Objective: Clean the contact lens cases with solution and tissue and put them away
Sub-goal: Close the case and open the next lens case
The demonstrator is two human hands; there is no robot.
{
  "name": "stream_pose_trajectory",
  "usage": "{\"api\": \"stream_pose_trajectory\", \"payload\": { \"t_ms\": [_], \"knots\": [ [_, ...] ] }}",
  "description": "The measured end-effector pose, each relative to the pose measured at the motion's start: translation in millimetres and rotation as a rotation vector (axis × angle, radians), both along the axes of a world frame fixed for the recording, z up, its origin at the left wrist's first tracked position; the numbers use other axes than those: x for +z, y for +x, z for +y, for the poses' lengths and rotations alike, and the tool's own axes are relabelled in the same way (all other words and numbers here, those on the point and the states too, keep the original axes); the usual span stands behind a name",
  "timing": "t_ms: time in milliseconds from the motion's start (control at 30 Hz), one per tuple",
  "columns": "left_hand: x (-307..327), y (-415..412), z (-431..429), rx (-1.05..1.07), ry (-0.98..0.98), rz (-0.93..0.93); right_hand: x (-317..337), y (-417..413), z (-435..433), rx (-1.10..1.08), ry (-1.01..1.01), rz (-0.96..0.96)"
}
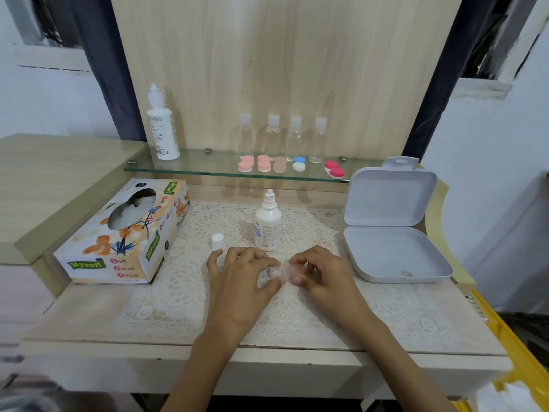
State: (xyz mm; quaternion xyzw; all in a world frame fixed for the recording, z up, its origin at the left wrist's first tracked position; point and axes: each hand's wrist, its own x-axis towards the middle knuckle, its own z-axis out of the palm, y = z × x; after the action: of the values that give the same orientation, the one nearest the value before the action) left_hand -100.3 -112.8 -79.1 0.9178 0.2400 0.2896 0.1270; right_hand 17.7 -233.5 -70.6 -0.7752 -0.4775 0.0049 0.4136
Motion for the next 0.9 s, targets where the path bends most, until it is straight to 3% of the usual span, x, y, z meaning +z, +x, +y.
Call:
{"api": "stream_pose_trajectory", "payload": {
  "t_ms": [233,433,900],
  "knots": [
    [-2.0,0.8,0.5,-0.016,0.002,-0.045,0.3,-3.1,-1.7,0.008,0.001,-0.006],
    [-1.1,0.1,0.5,-0.022,0.014,-0.054,0.8,-5.7,-4.4,-0.020,0.024,0.104],
    [-1.6,0.2,1.2,-0.015,0.046,-0.057,-2.0,-3.8,-0.3,-0.034,0.028,-0.029]
  ]
}}
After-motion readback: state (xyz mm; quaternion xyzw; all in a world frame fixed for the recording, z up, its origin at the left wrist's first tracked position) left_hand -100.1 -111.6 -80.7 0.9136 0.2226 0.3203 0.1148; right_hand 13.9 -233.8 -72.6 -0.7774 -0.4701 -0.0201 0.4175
